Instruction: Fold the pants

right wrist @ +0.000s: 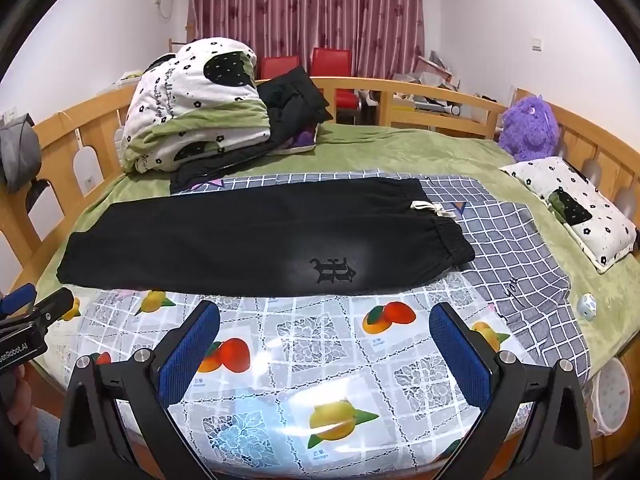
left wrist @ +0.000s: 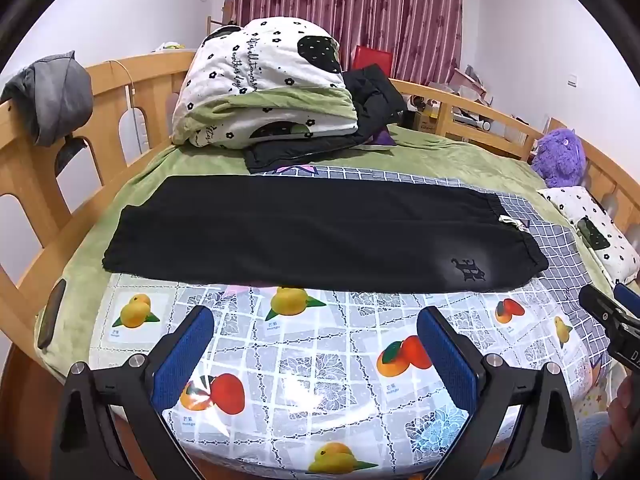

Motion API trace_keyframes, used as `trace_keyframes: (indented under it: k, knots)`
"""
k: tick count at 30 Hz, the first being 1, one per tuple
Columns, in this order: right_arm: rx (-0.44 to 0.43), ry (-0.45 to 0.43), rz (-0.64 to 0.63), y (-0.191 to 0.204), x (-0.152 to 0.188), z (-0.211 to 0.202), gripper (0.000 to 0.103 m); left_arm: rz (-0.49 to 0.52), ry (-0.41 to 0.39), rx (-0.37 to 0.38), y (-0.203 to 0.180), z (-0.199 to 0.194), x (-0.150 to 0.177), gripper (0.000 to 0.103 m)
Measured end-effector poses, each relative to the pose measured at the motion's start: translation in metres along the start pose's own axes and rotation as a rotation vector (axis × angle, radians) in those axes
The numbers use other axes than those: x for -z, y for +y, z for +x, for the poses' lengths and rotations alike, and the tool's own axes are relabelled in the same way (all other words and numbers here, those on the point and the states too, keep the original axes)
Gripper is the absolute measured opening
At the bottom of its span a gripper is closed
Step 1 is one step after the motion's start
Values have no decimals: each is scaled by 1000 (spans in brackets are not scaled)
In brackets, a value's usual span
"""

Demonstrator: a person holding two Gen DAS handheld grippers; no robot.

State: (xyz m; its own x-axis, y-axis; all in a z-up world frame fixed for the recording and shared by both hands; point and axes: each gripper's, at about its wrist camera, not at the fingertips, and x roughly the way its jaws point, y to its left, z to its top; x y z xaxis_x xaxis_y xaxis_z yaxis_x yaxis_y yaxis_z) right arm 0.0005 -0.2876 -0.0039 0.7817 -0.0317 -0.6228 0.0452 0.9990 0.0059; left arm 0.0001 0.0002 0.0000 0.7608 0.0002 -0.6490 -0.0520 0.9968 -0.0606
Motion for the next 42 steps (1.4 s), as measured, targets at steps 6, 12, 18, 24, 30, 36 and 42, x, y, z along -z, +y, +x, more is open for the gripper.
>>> trace_keyframes:
  k: [6,12,18,24,30,36,42]
  knots:
    - [0,-3,3,0,1,-1,103,4,-1,-2,0,0,0,102]
    - [0,0,4,0,0,0,103,2,-1,0,0,0,0,102]
    - [0,-2,0,0,0,-1,103,2,-3,0,0,0,1,102]
    - [0,-3,0,0,0,-1,103,2,-1,-2,0,0,0,102]
    - [1,-1,1,0,1,-1,103,3,-7,-1,0,0,0,102]
    - [6,2,-5,0,1,-2,103,2,-7,-1,1,0,0,102]
    - [6,1,-8,1,2,-3,103,4,-4,-2,1,0,0,102]
